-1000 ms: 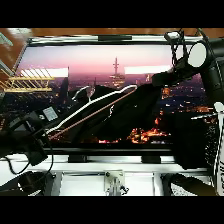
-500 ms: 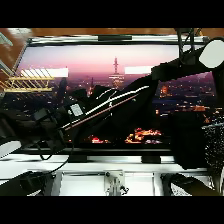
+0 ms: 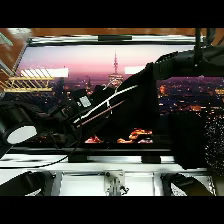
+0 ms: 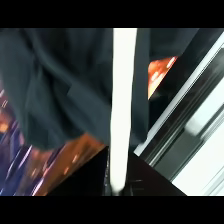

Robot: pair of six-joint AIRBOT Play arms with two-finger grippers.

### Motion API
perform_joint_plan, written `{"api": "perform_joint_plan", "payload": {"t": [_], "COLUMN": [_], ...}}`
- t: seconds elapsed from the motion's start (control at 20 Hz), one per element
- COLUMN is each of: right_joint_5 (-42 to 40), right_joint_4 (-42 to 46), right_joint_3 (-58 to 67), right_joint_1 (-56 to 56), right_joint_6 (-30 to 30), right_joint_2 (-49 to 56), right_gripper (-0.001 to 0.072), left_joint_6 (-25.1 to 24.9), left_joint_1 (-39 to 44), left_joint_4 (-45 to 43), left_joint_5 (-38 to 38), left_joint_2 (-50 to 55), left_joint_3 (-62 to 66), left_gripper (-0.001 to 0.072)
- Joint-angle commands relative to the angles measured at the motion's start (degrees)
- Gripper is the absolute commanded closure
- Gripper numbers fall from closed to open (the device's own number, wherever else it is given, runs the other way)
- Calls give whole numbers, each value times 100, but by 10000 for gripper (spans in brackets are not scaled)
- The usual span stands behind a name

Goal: Fold the shirts.

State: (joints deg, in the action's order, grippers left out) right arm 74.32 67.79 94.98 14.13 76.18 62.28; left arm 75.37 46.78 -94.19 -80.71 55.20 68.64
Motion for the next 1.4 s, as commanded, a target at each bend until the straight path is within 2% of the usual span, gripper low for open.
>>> {"api": "perform_joint_plan", "payload": {"t": [0.0,0.25,0.4,0.55,0.6,0.65,0.7,0.75,0.9,0.95,1.1,1.15,1.2,1.25,1.3,1.35], "right_joint_5": [-61,101,503,752,780,802,802,800,699,658,671,695,977,1484,1904,2111], "right_joint_4": [-769,-1196,-1095,-754,-586,-411,-160,236,1880,1871,776,634,669,730,647,409], "right_joint_3": [7,4,4,4,4,7,7,7,4,4,4,4,4,4,4,4], "right_joint_1": [2,4,2,2,-2,-2,-2,-2,-354,-807,-2400,-2785,-2953,-2973,-2938,-2863], "right_joint_6": [-323,-354,-243,-57,-9,7,4,28,614,612,400,129,-940,-2597,-4030,-5104], "right_joint_2": [-317,-450,-439,-426,-413,-411,-417,-431,-372,-291,192,415,610,802,957,1102], "right_gripper": [649,650,649,646,538,214,131,131,130,130,131,144,299,328,322,323], "left_joint_6": [210,409,732,787,787,785,782,739,426,302,-105,-306,-514,-662,-804,-898], "left_joint_1": [-35,-33,-63,-109,-109,-107,-109,-109,-118,-120,-120,-120,-160,-214,-291,-378], "left_joint_4": [319,608,621,619,621,619,616,570,442,424,422,422,424,422,424,426], "left_joint_5": [564,1346,2031,2107,2116,2109,2085,2017,1759,1722,1694,1650,1554,1453,1379,1338], "left_joint_2": [186,592,662,662,662,662,656,647,605,595,595,595,595,595,595,592], "left_joint_3": [0,0,2,2,2,2,2,4,9,9,9,9,9,11,11,11], "left_gripper": [664,664,664,664,664,664,664,664,664,664,663,663,663,663,663,663]}}
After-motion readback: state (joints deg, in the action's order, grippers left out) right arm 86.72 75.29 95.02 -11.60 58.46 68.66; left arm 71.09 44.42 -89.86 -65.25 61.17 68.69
